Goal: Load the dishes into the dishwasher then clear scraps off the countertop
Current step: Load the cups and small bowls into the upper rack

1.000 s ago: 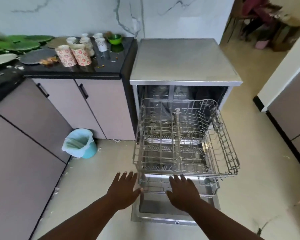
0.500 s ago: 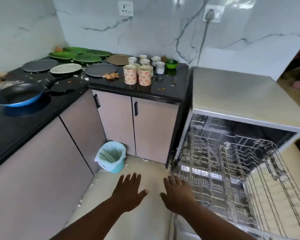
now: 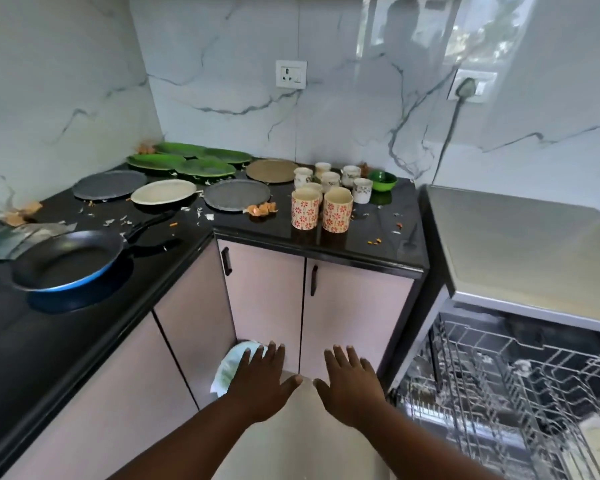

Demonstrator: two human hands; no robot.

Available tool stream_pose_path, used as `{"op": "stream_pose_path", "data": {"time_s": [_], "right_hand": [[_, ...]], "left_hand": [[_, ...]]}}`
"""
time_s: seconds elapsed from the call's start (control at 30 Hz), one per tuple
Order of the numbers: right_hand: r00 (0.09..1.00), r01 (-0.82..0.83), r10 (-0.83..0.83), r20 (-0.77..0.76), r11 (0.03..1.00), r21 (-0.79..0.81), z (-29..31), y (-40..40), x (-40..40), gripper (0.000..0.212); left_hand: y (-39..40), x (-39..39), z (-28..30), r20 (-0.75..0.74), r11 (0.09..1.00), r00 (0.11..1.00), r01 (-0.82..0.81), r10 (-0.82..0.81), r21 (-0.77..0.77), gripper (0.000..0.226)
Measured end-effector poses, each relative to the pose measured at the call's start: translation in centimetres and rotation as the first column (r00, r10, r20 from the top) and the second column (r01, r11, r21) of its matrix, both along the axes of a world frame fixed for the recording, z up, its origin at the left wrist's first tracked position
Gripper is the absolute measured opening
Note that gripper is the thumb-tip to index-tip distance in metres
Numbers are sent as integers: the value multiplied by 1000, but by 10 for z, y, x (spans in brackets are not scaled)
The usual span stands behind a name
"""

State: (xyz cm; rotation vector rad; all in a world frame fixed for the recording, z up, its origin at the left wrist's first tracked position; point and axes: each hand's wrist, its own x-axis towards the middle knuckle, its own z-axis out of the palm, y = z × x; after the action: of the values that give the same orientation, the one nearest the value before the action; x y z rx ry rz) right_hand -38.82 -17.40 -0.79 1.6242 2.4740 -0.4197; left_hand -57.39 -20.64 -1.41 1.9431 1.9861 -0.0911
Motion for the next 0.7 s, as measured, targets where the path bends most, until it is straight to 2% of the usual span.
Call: {"op": "stream_pose_path", "data": {"time_s": [0.27,0.4,0.47,0.57,0.7], "right_hand": [[979,103,-83,-186,990,101,23,134,-24,67],[972,98,-60,-227,982,159,49,205,-21,67],[963,119,-72,-261,978,170,62,238,-20,69],[937,185,-116,-330,965,188,74,276,-20,73],[865,297,-195,-462,941,159,80,304,-23,80]], "left_hand": [[125,-16,33,52,995,998,-47,43,93,144],[193,-17,47,106,980,987,-134,119,150,121],[223,-16,55,145,971,979,-170,146,168,122],[261,-16,64,219,952,957,-236,192,197,87],[300,-19,70,359,911,903,-335,237,241,90]]}}
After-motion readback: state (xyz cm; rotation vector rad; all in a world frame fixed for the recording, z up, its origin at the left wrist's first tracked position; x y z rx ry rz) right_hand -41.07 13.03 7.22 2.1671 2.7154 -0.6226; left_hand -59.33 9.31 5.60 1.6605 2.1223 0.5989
